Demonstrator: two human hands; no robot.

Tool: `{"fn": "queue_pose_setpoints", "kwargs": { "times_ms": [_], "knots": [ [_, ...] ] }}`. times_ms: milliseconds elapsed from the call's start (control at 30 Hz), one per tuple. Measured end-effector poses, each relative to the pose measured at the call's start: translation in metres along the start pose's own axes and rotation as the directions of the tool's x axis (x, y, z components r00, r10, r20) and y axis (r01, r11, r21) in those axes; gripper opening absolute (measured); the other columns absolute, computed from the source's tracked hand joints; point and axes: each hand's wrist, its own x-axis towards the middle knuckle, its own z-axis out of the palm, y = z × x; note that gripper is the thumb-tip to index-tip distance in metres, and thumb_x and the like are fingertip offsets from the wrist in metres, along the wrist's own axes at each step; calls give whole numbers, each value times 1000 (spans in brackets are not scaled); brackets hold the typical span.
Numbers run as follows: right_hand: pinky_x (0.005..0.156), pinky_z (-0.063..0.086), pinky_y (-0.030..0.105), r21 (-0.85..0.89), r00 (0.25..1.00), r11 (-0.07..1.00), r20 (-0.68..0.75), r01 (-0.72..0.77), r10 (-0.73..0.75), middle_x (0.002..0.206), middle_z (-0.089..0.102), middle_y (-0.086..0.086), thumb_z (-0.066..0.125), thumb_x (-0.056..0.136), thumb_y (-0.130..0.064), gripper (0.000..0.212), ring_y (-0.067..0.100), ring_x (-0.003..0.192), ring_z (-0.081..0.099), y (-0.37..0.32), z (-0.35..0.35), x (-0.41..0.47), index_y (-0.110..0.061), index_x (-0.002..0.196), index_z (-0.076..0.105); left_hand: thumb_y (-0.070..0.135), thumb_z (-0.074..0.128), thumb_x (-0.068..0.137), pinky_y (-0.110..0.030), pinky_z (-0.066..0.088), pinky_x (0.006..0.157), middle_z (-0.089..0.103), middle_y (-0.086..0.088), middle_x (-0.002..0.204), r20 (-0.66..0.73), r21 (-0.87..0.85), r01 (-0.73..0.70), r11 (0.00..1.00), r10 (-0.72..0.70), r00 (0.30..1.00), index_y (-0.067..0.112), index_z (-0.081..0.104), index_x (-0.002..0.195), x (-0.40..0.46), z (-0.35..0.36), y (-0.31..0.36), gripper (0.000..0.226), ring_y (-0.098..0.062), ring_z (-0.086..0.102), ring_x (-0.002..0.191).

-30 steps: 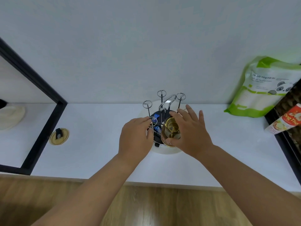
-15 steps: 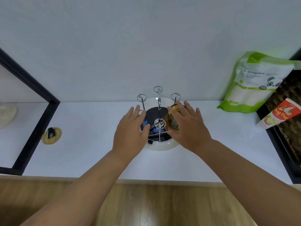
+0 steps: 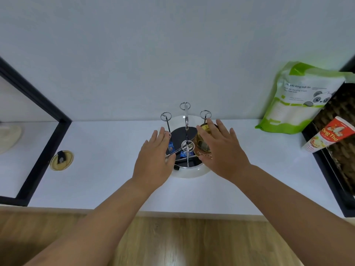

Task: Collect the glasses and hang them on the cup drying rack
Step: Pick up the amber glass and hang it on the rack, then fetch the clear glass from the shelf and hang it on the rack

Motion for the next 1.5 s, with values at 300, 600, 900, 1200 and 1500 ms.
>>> {"fn": "queue_pose_setpoints", "kwargs": {
  "times_ms": [300, 600, 900, 1200, 1500],
  "knots": [
    [124, 16, 60, 50, 1000, 999, -26, -5, 6, 175, 12, 6, 71, 95, -46, 86, 32, 161, 4, -4, -21, -2, -30, 164, 22, 35, 53, 104, -45, 8, 126, 8, -2, 171, 32, -44, -23, 999, 25, 999, 19, 20, 163, -1, -21, 6, 69, -21, 2, 158],
    [126, 19, 45, 200, 998, 980, -58, -9, 21, 171, 24, 7, 69, 90, -23, 88, 27, 159, 14, -27, -123, -24, -32, 165, 24, 35, 53, 105, -30, 16, 120, 29, 6, 166, -58, -81, -50, 995, 45, 997, 29, 40, 156, 0, -123, 58, 53, -15, 22, 153],
    [120, 28, 41, 264, 974, 964, -222, 19, 42, 168, 31, 1, 65, 98, -34, 79, 23, 154, 21, -49, -293, -61, -35, 164, 22, 40, 52, 104, -25, 22, 113, 43, 10, 158, -170, -101, -202, 974, 183, 968, 31, 50, 150, -4, -273, 162, 46, -12, 35, 146],
    [119, 32, 38, 260, 893, 966, -434, -2, 119, 162, 41, -3, 63, 100, -35, 70, 21, 149, 34, -71, -467, -146, -33, 162, 30, 43, 50, 104, -28, 32, 112, 50, 18, 149, -293, -196, -416, 888, 352, 889, 33, 56, 144, -40, -424, 269, 41, -3, 41, 140],
    [116, 34, 31, 403, 722, 914, -619, -46, 309, 154, 49, -9, 67, 97, -38, 65, 8, 141, 43, -96, -563, -278, -37, 156, 40, 53, 49, 101, -17, 34, 96, 57, 29, 134, -275, -287, -619, 731, 556, 785, 41, 60, 137, -118, -486, 369, 39, 9, 48, 125]
  ]
}}
